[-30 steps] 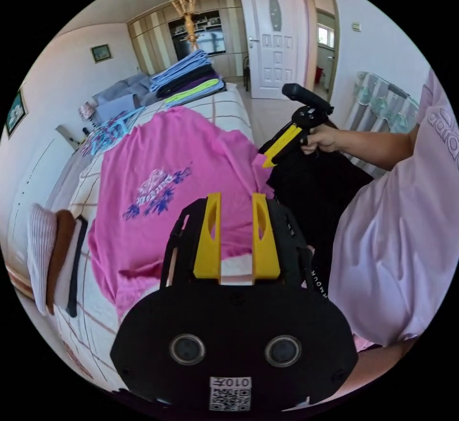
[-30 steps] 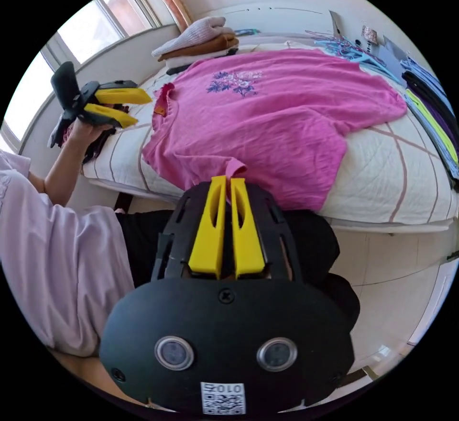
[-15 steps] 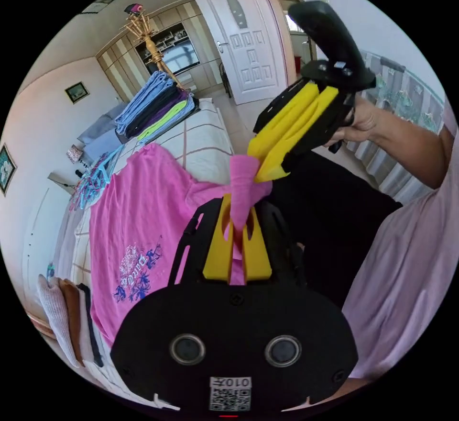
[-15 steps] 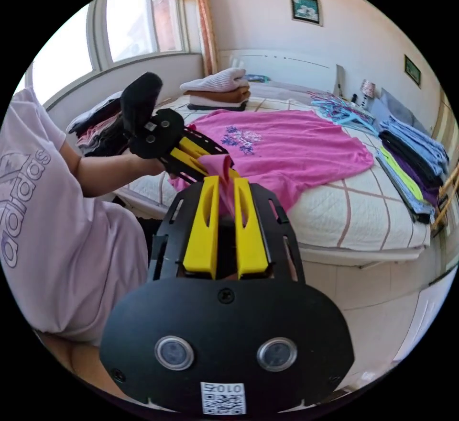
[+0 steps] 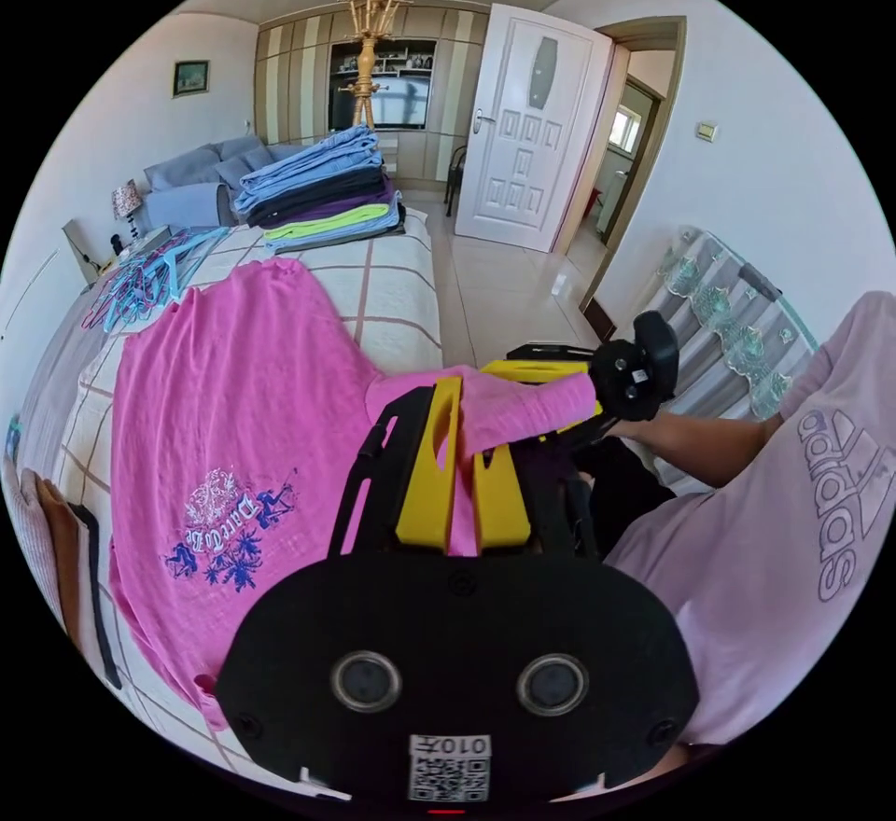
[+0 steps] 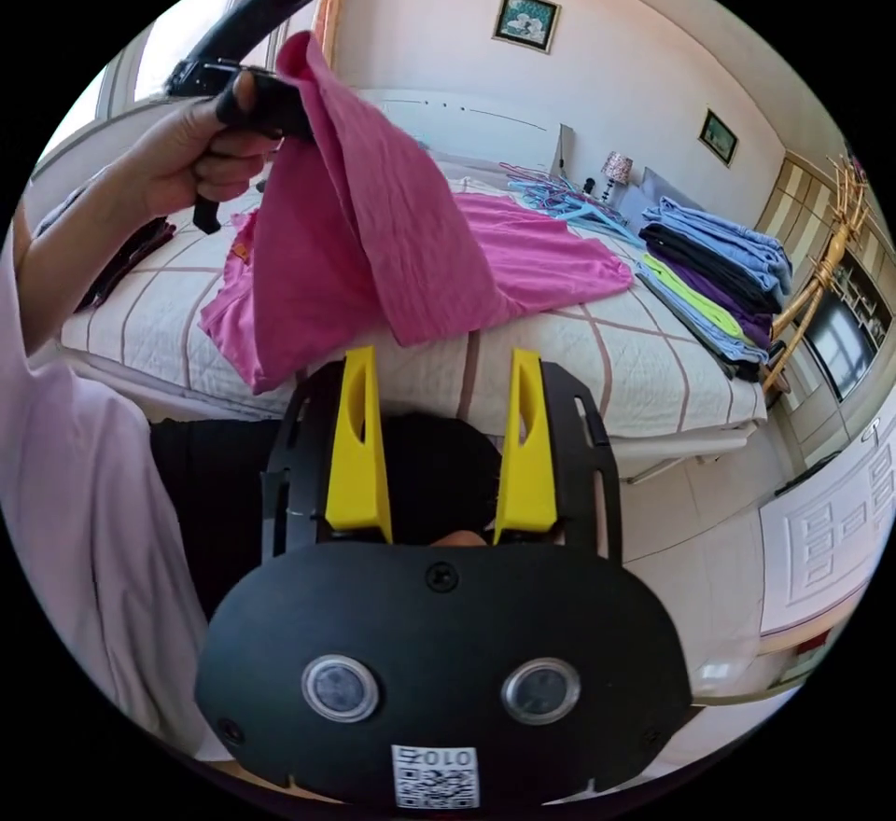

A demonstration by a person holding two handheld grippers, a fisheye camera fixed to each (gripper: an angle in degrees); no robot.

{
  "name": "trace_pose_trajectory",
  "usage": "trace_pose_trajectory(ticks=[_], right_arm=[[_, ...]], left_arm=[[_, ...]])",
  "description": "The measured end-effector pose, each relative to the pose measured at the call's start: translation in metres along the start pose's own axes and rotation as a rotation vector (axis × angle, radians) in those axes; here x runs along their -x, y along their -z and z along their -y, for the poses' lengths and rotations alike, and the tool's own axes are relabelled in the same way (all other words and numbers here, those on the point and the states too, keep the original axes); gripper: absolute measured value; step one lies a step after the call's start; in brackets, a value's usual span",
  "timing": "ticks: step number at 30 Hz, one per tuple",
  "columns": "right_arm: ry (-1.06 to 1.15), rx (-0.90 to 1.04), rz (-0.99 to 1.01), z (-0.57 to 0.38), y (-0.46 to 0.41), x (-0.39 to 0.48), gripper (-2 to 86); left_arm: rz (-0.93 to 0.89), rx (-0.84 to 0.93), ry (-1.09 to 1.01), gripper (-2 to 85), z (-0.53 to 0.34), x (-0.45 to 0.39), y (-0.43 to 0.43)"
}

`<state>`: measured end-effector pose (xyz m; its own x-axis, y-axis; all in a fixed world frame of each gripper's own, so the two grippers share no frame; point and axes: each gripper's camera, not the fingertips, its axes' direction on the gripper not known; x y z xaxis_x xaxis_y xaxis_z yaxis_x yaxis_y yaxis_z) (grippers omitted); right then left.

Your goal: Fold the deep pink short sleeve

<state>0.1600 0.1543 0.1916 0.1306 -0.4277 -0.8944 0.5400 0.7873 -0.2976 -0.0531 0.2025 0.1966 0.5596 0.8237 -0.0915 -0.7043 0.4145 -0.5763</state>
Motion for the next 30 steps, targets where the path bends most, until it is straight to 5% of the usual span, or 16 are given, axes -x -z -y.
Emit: trace_pose_trajectory(ticks=[6,11,30], right_arm=[[-0.016,-0.065,-0.061,0.008,-0.010,0.031,15.8],[-0.006,-0.110,-0.126,0.006,0.010,0.026,3.6],[0.250,0.173,-0.052,0.032,0.025,-0.013,2.4]], left_arm=[[-0.006,0.013,0.033,-0.6,0.002,0.004,0.007],[-0.034,0.016,0.064,-0.6,0.007,0.010,0.007],[-0.090,0.102,0.064,-0.6,0.028,-0.009,-0.057]])
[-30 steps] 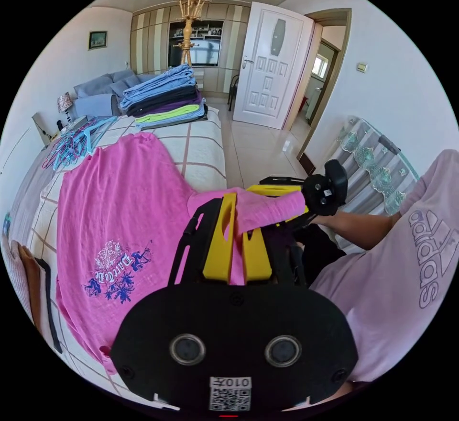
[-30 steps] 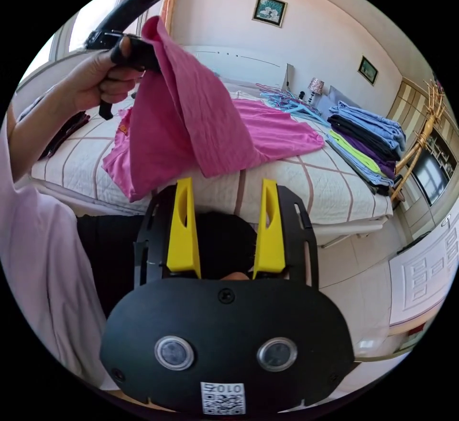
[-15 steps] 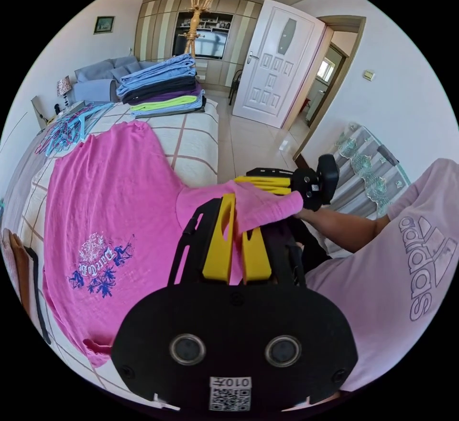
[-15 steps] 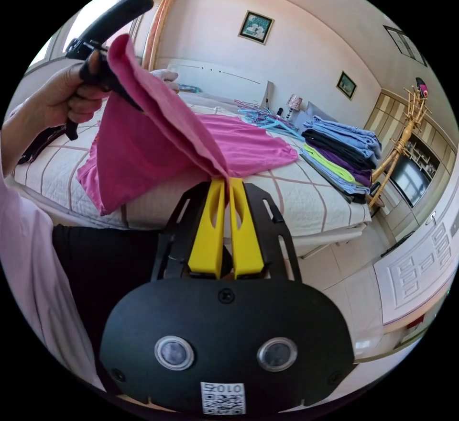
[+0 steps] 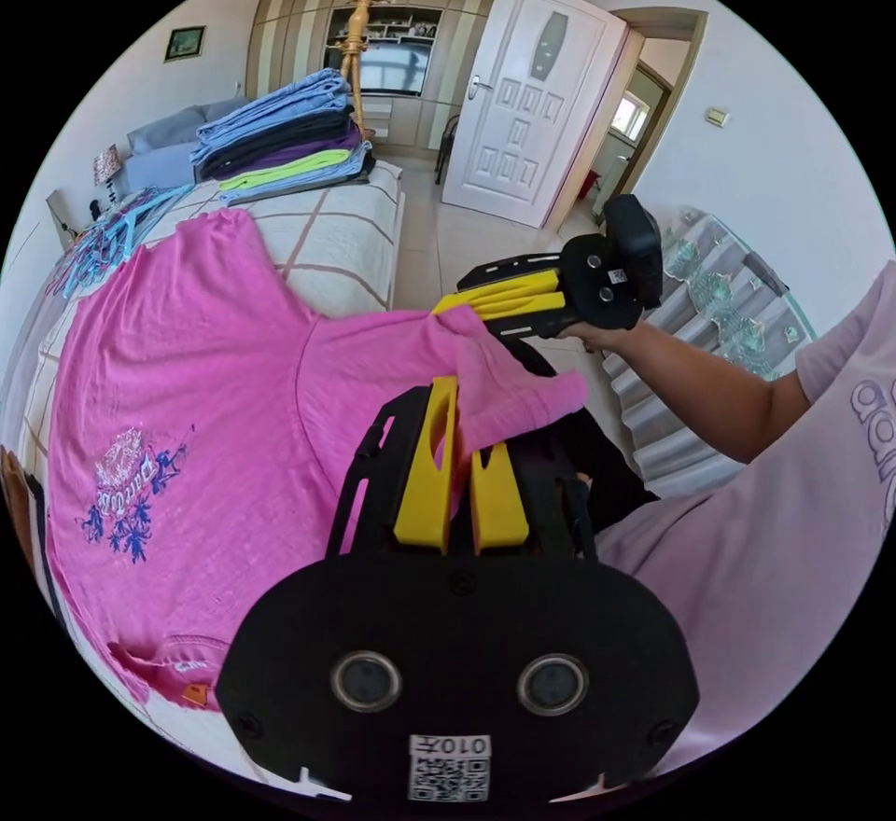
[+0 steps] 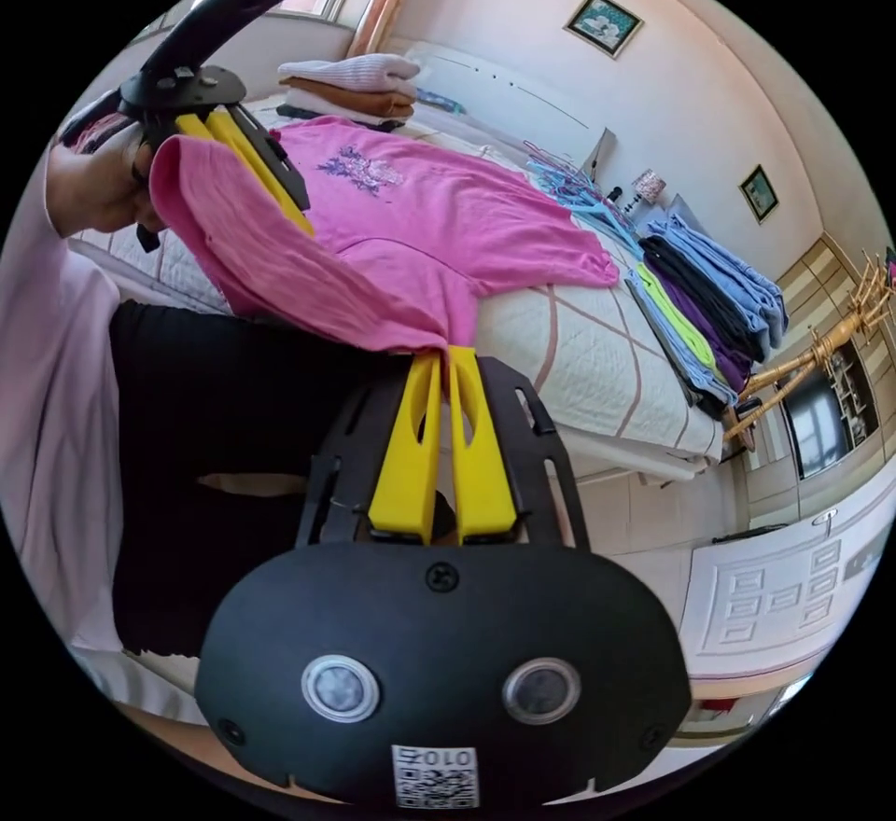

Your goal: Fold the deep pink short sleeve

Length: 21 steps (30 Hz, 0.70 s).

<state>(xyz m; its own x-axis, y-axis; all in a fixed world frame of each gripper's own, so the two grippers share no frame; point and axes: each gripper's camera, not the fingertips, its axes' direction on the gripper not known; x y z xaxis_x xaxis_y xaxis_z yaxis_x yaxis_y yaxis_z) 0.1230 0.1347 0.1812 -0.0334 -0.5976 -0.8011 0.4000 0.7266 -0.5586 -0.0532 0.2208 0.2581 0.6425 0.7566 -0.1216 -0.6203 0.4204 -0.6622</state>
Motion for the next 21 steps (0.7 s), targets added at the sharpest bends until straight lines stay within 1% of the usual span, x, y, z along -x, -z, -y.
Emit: trace_pose_trajectory(ticks=[3,5,6,8,10,13,15,17,18,19,21], right_arm=[[0.109,0.059,0.011,0.027,0.006,-0.008,1.8],[0.233,0.100,0.065,0.051,0.016,-0.023,1.5],[0.259,0.113,0.091,0.059,0.018,-0.029,1.5],[0.357,0.159,0.244,0.100,0.027,-0.057,1.4],[0.427,0.187,0.343,0.138,0.029,-0.076,1.5],[0.541,0.252,0.368,0.207,0.021,-0.096,1.7],[0.565,0.315,0.406,0.251,0.007,-0.106,1.9],[0.539,0.380,0.441,0.305,-0.019,-0.116,2.5],[0.512,0.390,0.429,0.316,-0.026,-0.119,2.8],[0.437,0.402,0.375,0.333,-0.042,-0.124,3.5],[0.338,0.392,0.290,0.342,-0.059,-0.131,6.0]], left_arm=[[-0.057,-0.022,0.028,-0.6,0.007,0.022,0.013],[-0.090,-0.036,0.059,-0.6,0.008,0.041,0.027],[-0.105,-0.045,0.098,-0.6,0.007,0.058,0.037],[-0.137,-0.062,0.175,-0.6,0.003,0.089,0.052],[-0.225,-0.100,0.311,-0.5,-0.007,0.135,0.068],[-0.371,-0.192,0.467,-0.4,-0.024,0.189,0.079],[-0.394,-0.229,0.553,-0.2,-0.035,0.215,0.083],[-0.376,-0.263,0.617,0.3,-0.043,0.232,0.088],[-0.316,-0.261,0.662,0.8,-0.048,0.240,0.092],[-0.237,-0.239,0.695,2.3,-0.052,0.244,0.097],[-0.154,-0.225,0.730,4.5,-0.059,0.244,0.107]])
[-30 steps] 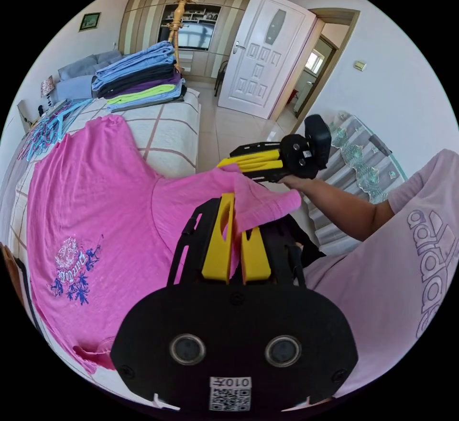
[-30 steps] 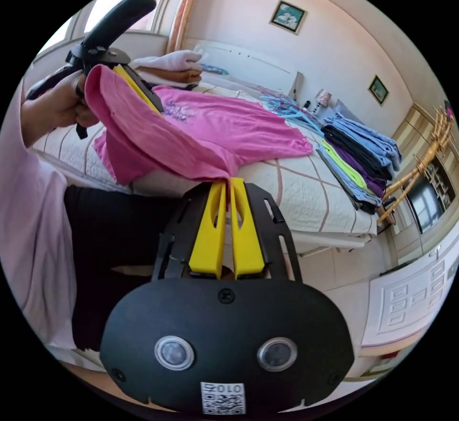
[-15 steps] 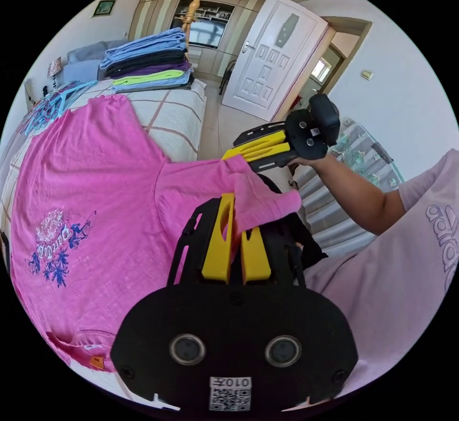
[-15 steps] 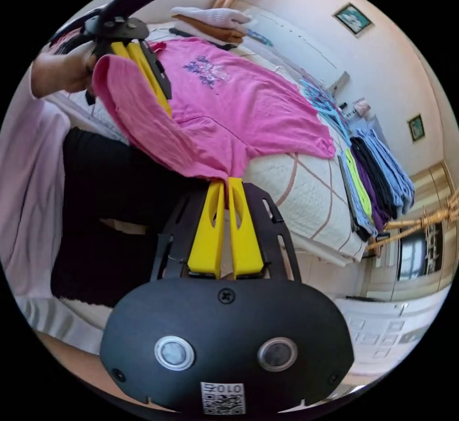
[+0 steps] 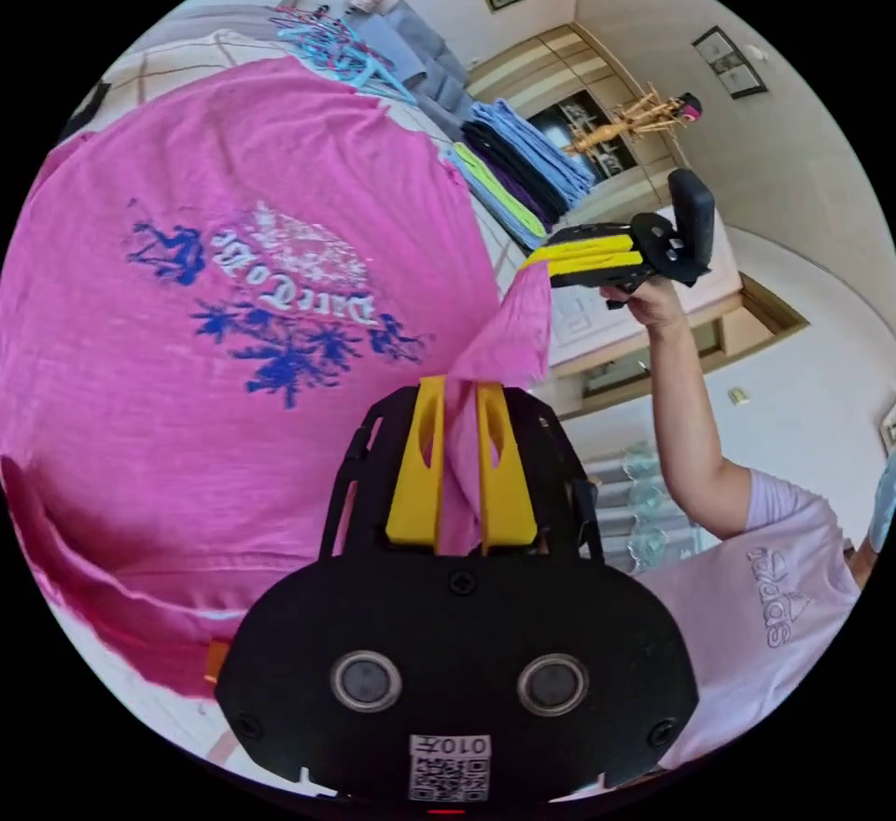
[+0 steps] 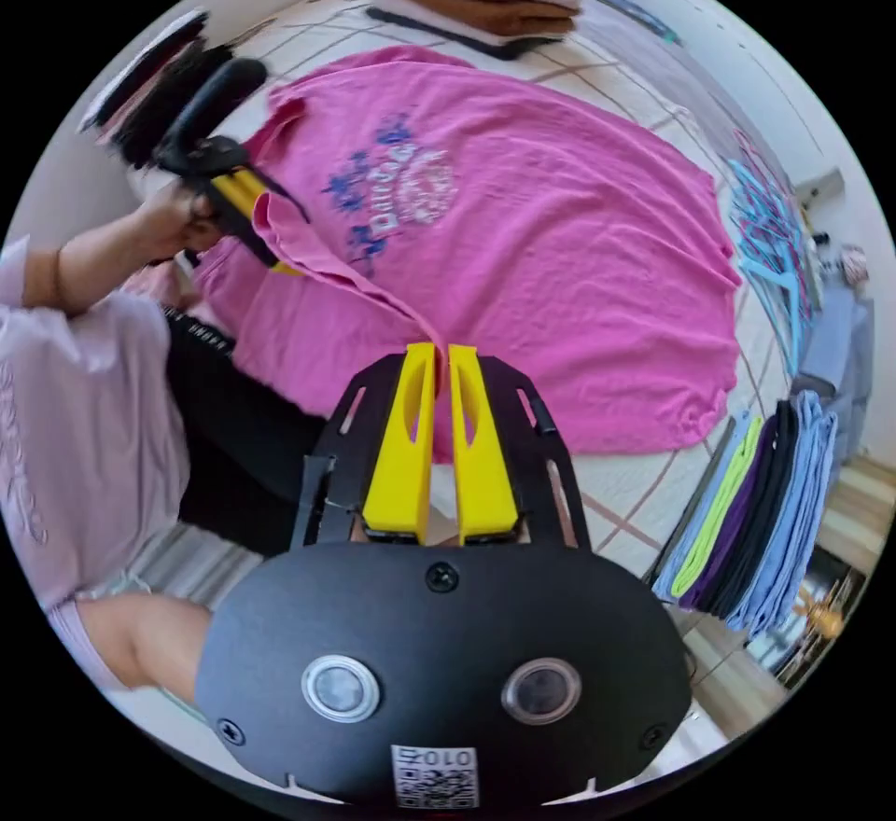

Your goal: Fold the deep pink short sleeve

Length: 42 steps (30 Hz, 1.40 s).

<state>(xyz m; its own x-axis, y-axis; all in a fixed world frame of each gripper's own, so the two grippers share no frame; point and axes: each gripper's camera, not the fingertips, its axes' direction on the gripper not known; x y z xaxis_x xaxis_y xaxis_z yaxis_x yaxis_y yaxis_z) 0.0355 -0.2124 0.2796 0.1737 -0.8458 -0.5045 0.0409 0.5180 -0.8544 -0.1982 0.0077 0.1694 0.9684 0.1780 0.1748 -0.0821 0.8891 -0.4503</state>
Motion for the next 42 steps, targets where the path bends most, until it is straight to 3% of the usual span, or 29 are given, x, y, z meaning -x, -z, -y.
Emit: trace_pose_trajectory(ticks=[5,7,13,16,20,23,29,32,38,42], right_arm=[[-0.234,-0.173,-0.004,-0.061,-0.012,-0.019,10.9],[-0.277,-0.233,0.030,-0.095,-0.017,-0.020,10.0],[-0.227,-0.281,0.150,-0.156,-0.046,0.025,8.8],[-0.175,-0.374,0.220,-0.162,-0.053,0.075,8.6],[-0.110,-0.430,0.226,-0.153,-0.069,0.152,8.2],[-0.048,-0.445,0.193,-0.136,-0.076,0.192,7.9],[0.004,-0.246,0.198,-0.098,-0.134,0.204,8.0],[0.011,-0.298,0.211,-0.103,-0.122,0.203,7.7],[-0.035,-0.403,0.128,-0.117,-0.088,0.199,6.2],[-0.075,-0.442,0.078,-0.123,-0.079,0.200,6.2]], left_arm=[[0.194,-0.006,-0.152,7.0,-0.032,-0.047,0.024],[0.308,0.084,-0.367,7.3,-0.053,-0.102,0.010],[0.412,0.261,-0.848,7.5,-0.123,-0.222,-0.068],[0.473,0.290,-0.909,7.8,-0.141,-0.243,-0.086],[0.457,0.239,-0.872,7.8,-0.140,-0.247,-0.060],[0.587,0.192,-0.824,7.7,-0.134,-0.237,-0.028],[0.777,-0.073,-0.427,7.4,-0.092,-0.183,0.089],[0.933,-0.155,-0.276,7.8,-0.065,-0.143,0.151],[0.836,-0.159,-0.087,9.1,0.030,-0.036,0.230],[0.596,-0.109,0.051,8.5,0.087,0.021,0.238]])
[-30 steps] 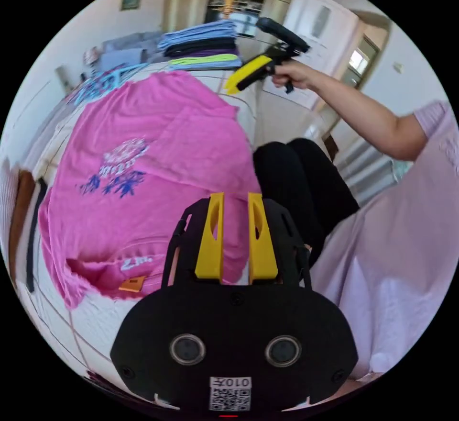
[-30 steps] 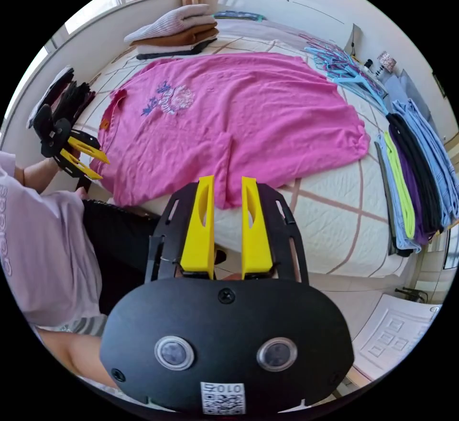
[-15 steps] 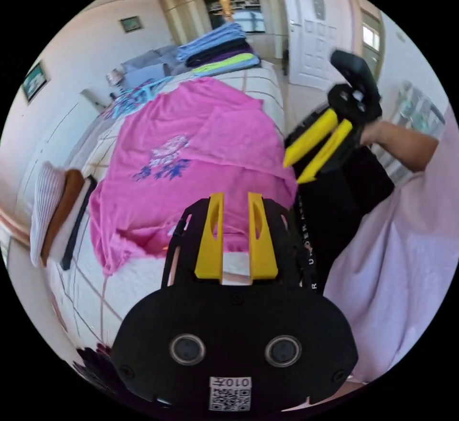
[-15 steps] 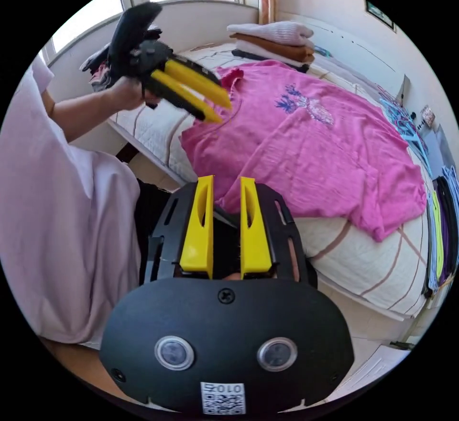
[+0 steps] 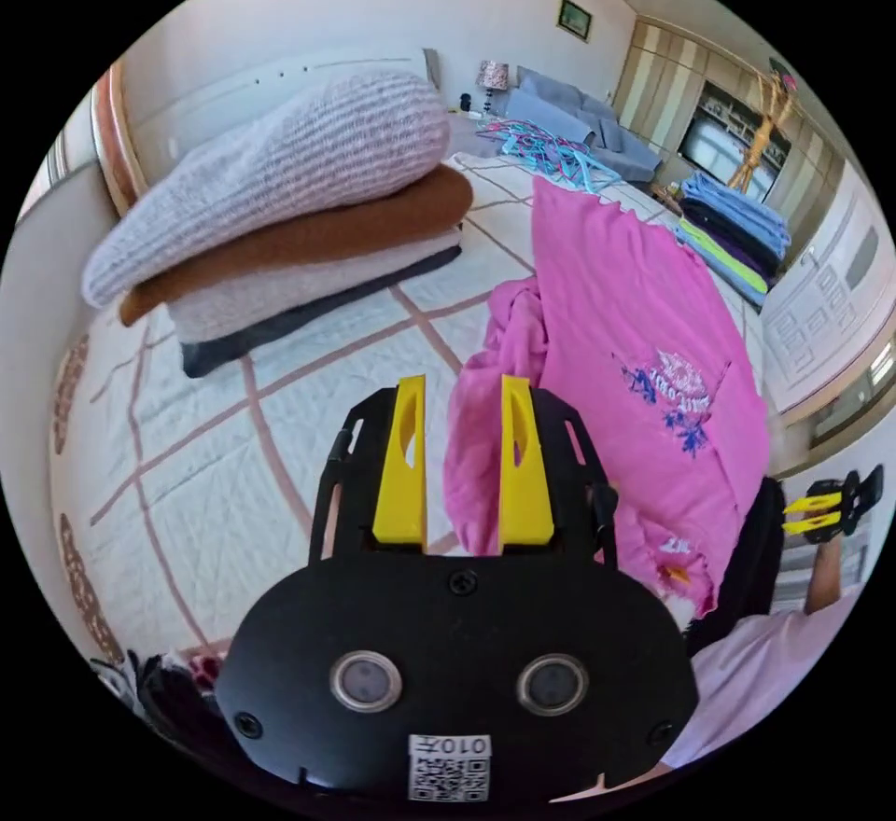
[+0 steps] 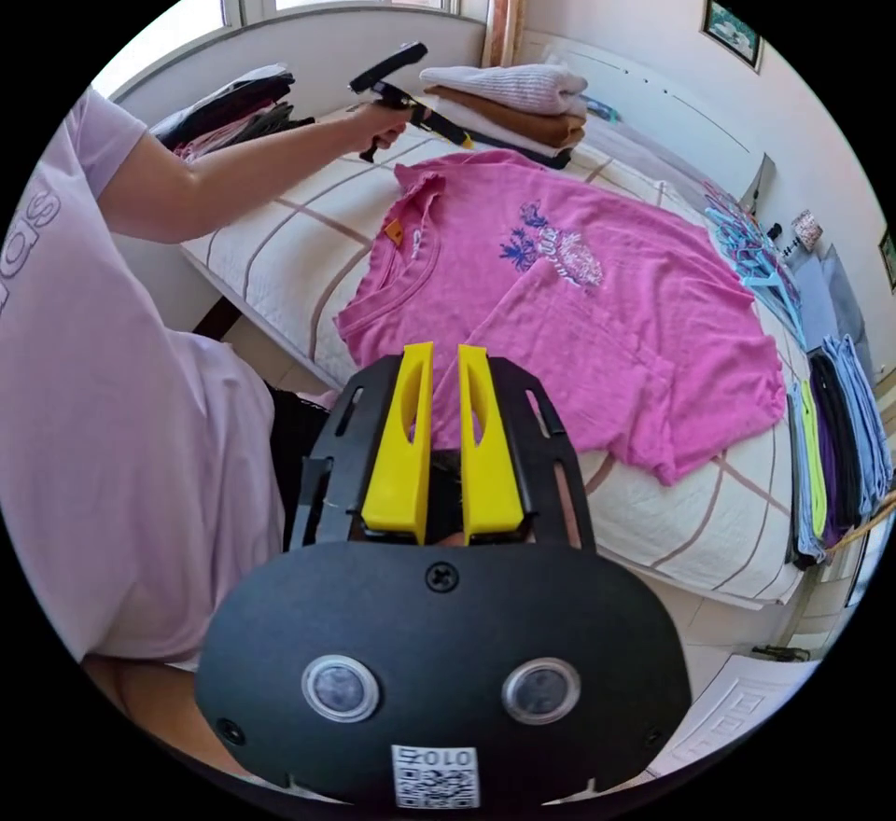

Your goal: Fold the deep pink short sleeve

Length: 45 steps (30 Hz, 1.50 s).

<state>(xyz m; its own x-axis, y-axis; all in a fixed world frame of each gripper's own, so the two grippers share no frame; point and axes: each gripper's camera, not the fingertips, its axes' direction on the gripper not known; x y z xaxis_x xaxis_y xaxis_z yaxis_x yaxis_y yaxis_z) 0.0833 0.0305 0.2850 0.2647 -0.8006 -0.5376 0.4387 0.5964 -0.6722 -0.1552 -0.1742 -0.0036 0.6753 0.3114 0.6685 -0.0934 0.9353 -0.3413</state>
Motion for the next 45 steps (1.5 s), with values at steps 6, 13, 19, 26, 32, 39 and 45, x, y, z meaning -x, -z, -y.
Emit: trace_pose_trajectory(ticks=[6,13,19,26,32,39,45], right_arm=[[-0.049,0.009,-0.054,-0.017,-0.013,0.001,5.8],[-0.073,0.027,-0.068,-0.028,-0.040,-0.001,5.2],[-0.019,0.027,-0.045,-0.023,-0.061,0.004,5.3],[-0.036,-0.026,0.023,-0.022,-0.082,0.012,8.9],[0.131,0.052,-0.002,-0.002,-0.136,0.082,13.7],[0.201,0.106,-0.285,0.002,-0.189,0.128,12.6],[0.133,0.097,-0.288,0.004,-0.183,0.110,7.1]], left_arm=[[-0.183,0.044,0.060,3.9,0.022,0.013,-0.007],[-0.198,-0.399,0.292,0.8,-0.030,0.064,0.119],[-0.109,-0.166,0.392,2.8,-0.040,0.090,0.097],[-0.134,-0.074,0.171,7.9,-0.077,-0.002,0.125],[-0.050,-0.024,-0.077,10.9,-0.114,-0.086,0.117],[0.270,0.048,-0.676,12.2,-0.137,-0.170,0.093],[0.195,0.112,-0.913,11.6,-0.144,-0.198,0.076]])
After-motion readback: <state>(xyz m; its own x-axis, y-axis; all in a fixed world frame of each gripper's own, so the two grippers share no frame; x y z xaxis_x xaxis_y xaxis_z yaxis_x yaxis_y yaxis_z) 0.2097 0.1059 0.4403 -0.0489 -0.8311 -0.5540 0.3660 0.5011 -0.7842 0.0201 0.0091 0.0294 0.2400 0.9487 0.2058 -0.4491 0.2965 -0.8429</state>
